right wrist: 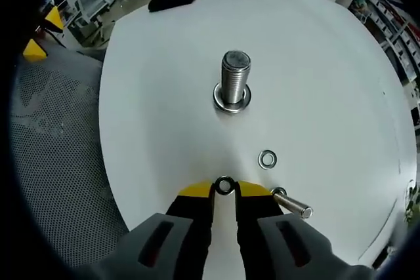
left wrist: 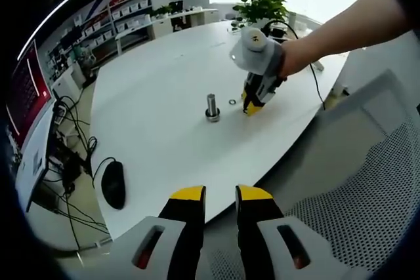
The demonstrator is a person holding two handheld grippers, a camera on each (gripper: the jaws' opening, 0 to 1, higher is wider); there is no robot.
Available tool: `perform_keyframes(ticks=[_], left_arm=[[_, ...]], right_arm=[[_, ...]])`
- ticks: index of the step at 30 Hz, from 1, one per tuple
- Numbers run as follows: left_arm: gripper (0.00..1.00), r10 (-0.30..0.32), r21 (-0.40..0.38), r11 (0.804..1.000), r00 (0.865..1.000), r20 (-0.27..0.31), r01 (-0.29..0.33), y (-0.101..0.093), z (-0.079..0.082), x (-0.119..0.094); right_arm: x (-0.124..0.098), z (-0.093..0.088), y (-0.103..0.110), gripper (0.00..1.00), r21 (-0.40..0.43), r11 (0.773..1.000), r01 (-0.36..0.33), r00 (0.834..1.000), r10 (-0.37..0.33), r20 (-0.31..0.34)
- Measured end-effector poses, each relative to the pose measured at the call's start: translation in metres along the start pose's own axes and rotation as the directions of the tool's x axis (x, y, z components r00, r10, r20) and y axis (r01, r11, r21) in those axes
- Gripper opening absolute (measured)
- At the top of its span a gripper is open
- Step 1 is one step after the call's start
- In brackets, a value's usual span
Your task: Place the washer onto the threaded stud by aligning its center hole with the stud, sliding it down to the base, and recovering from edge contact or off-axis alignment until the washer reaches the visible bottom stop.
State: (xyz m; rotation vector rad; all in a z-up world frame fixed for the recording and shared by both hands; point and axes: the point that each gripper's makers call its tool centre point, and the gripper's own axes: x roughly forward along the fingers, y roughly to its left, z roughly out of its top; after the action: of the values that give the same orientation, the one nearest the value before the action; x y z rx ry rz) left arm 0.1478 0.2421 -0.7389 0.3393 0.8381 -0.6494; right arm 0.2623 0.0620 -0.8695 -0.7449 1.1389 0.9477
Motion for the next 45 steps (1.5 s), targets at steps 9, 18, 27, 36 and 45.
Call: perform_keyframes(ticks=[9, 18, 27, 36, 45], left_arm=[[0.16, 0.01, 0.02, 1.0, 1.0, -0.027, -0.01, 0.0003, -0.0046, 0.0018], [0.15, 0.03, 0.01, 1.0, 0.999, -0.033, -0.029, 0.0047, -0.0065, 0.0007], [0.15, 0.012, 0.004, 1.0, 1.0, -0.021, -0.012, 0.0022, -0.0041, 0.0006], [0.15, 0.006, 0.008, 1.0, 1.0, -0.012, -0.006, 0.0023, -0.0027, 0.0009], [0.15, 0.002, 0.009, 1.0, 1.0, -0.008, -0.002, 0.0019, -0.0015, 0.0007]], right_arm=[[0.0, -0.0012, -0.0016, 0.15, 0.003, 1.0, 0.006, 1.0, -0.006, -0.015], [-0.0007, 0.0003, -0.0005, 0.15, 0.031, 0.999, 0.02, 0.999, -0.021, 0.036], [-0.001, 0.0005, -0.0016, 0.14, 0.084, 0.996, 0.028, 0.992, -0.038, 0.122], [-0.0027, 0.0007, -0.0017, 0.14, 0.175, 0.984, 0.024, 0.976, -0.061, 0.211], [-0.0084, -0.0004, -0.0058, 0.14, 0.232, 0.973, 0.0, 0.969, -0.057, 0.24]])
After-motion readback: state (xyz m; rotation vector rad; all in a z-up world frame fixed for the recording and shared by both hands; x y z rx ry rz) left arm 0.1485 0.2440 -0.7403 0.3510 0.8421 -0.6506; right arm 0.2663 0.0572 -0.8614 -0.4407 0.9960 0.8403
